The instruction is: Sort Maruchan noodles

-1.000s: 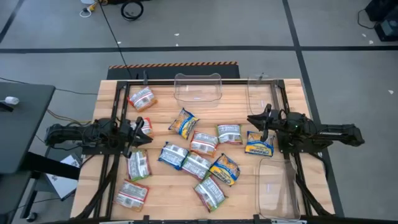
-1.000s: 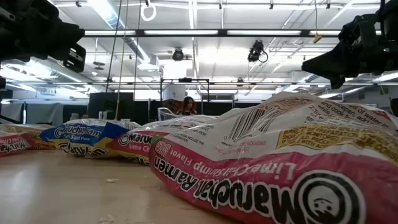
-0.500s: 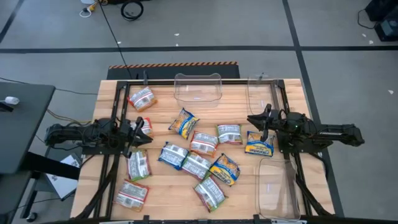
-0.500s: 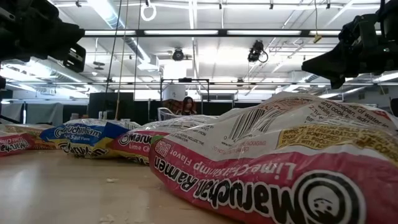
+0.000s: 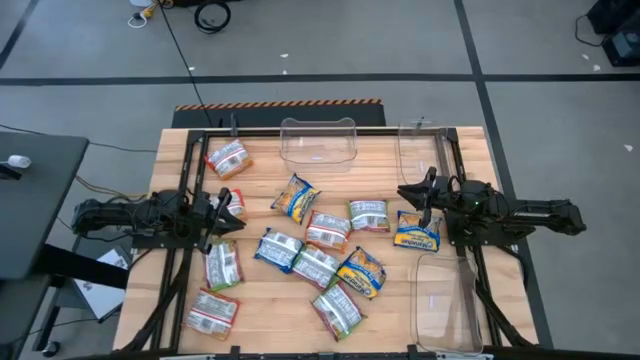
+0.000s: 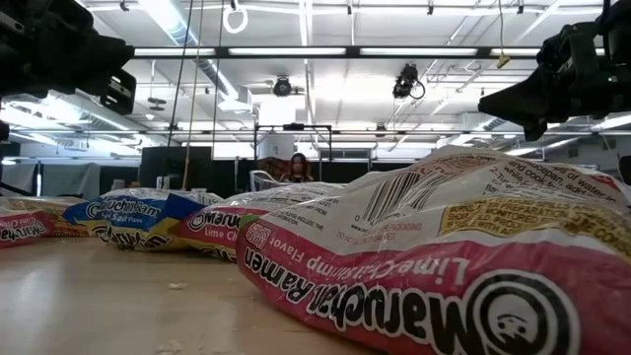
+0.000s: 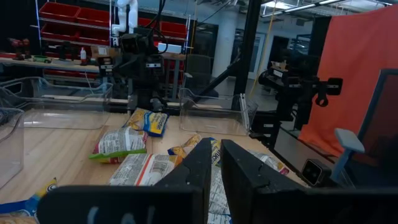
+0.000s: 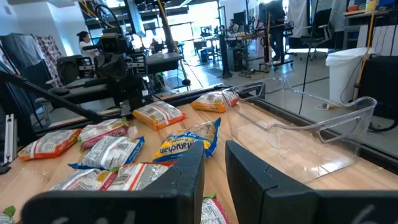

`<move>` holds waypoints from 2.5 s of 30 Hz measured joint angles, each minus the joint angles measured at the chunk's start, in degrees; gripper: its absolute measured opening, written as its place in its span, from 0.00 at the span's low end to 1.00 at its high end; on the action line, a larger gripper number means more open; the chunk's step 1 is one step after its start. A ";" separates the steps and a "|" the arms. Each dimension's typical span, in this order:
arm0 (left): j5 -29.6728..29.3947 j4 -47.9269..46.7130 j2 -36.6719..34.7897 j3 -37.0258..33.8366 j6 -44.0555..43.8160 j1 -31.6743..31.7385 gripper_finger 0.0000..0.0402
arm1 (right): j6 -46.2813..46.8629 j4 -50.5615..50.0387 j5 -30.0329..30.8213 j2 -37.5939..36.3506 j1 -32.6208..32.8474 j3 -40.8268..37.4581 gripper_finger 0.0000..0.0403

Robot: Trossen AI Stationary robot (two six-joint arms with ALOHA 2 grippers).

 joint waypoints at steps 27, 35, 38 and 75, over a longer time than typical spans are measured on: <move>-12.40 -17.65 47.61 31.70 -9.76 -0.07 0.10 | 0.00 1.16 -0.01 -0.02 0.01 0.00 0.18; -10.16 -15.93 67.24 44.59 -19.08 -0.07 0.10 | 0.00 2.16 0.00 -0.02 0.00 0.00 0.18; -9.66 -15.37 71.46 48.30 -23.34 -0.07 0.10 | 0.01 2.27 0.00 -0.01 0.00 0.00 0.18; 1.45 -42.70 63.12 54.06 -19.55 6.98 0.10 | 34.41 22.77 3.33 73.62 6.55 40.25 0.24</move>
